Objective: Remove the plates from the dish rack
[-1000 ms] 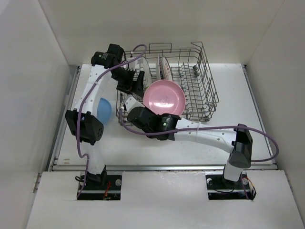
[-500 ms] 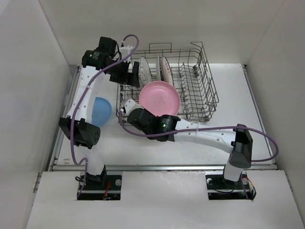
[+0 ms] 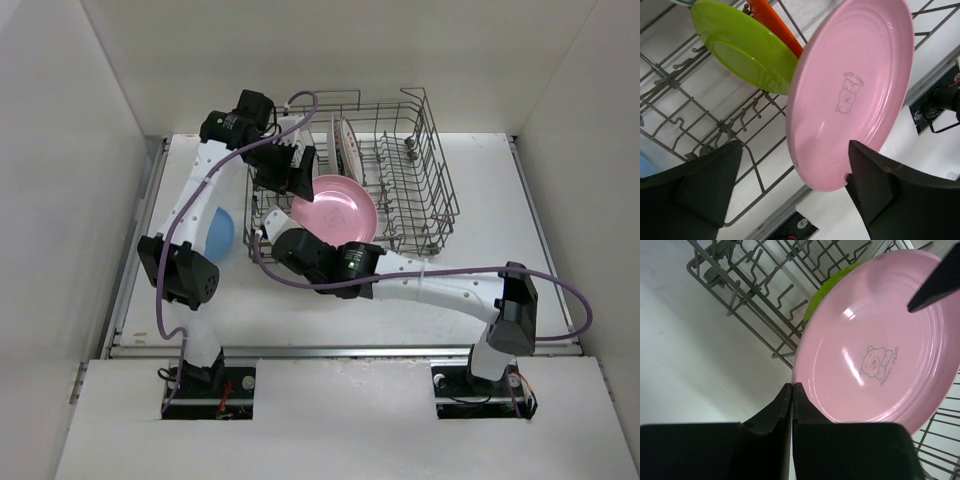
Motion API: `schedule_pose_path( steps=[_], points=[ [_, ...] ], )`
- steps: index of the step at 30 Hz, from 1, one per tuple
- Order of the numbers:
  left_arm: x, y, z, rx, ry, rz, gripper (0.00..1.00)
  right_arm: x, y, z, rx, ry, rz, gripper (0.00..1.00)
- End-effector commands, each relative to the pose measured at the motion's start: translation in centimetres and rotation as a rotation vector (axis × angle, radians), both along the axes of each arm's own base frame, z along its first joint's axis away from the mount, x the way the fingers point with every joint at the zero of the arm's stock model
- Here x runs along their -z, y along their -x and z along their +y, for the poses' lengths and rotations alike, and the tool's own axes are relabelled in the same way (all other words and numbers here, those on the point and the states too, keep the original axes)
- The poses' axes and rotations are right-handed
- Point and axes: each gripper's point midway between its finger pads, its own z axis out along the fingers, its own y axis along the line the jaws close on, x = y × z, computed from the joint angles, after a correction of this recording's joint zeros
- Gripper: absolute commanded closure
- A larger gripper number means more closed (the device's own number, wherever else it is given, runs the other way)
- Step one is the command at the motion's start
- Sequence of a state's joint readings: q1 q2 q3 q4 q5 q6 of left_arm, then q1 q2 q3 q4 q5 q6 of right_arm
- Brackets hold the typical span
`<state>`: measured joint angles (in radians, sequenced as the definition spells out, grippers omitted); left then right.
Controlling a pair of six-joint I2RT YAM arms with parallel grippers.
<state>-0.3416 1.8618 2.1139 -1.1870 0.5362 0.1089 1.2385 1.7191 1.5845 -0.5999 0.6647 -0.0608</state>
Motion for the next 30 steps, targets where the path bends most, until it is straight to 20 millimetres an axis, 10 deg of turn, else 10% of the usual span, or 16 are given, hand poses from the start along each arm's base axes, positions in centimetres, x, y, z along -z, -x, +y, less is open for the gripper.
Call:
schedule_pose_path(
  steps=[1,12,18,21,22,24,30],
  points=[
    [0.6,0.4,-0.4,0.018,0.033,0.06,0.2,-2.7,0.4,0.2,0.009,-0.084,-0.021,1.0],
    [3.2,3.7,-0.5,0.135,0.045,0.215,0.97,-3.1,0.1,-0.8,0.057,-0.08,-0.043,1.0],
    [2.7,3.1,0.6,0.097,0.005,0.17,1.0,-3.3,-0.2,-1.1,0.094,-0.093,-0.056,1.0],
    [1.9,2.4,1.5,0.048,-0.002,0.145,1.0,-4.4,-0.5,-1.4,0.133,-0.123,-0.072,0.7],
    [1.5,2.0,1.4,0.048,0.005,0.122,1.0,-5.5,-0.5,-1.6,0.141,-0.148,-0.085,0.37],
    [1.0,1.6,2.0,0.02,-0.011,0.098,1.0,-6.7,-0.6,-1.8,0.165,-0.189,-0.096,0.12],
    [-1.3,0.0,4.1,-0.055,0.019,0.013,1.0,-14.4,-0.3,-3.4,0.198,-0.436,-0.158,0.0]
  ],
)
